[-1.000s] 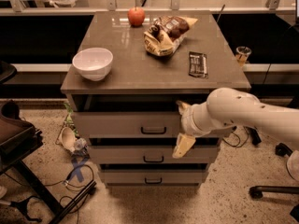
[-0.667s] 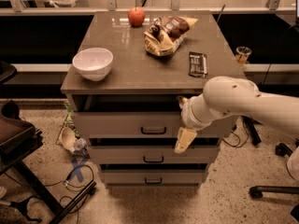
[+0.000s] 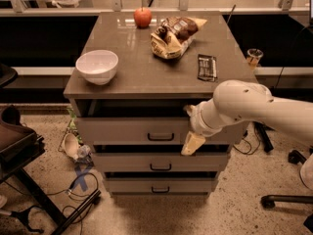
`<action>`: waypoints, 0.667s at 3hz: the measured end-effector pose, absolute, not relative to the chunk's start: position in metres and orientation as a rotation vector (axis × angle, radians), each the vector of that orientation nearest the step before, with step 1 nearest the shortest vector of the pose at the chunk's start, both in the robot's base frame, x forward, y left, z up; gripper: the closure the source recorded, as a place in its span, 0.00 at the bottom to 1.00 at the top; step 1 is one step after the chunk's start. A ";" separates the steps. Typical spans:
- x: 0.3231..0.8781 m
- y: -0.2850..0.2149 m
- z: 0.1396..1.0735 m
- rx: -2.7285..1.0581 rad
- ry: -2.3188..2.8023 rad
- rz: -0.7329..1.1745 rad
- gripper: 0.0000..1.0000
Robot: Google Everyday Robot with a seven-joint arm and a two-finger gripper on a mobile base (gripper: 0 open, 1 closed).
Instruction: Open top drawer
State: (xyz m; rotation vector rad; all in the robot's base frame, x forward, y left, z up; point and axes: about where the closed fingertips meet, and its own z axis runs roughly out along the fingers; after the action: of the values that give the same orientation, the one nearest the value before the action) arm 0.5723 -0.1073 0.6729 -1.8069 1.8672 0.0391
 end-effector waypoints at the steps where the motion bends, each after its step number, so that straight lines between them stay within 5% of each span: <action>1: 0.564 -0.103 0.660 -1.804 1.880 0.065 0.40; 2: 0.543 -0.107 0.645 -1.770 1.929 0.085 0.64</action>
Offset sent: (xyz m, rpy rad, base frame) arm -0.0641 -0.0089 -0.0529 0.0268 0.0949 -0.0980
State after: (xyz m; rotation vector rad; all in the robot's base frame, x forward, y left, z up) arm 0.5426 -0.1073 0.6451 -1.7698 1.9289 0.0850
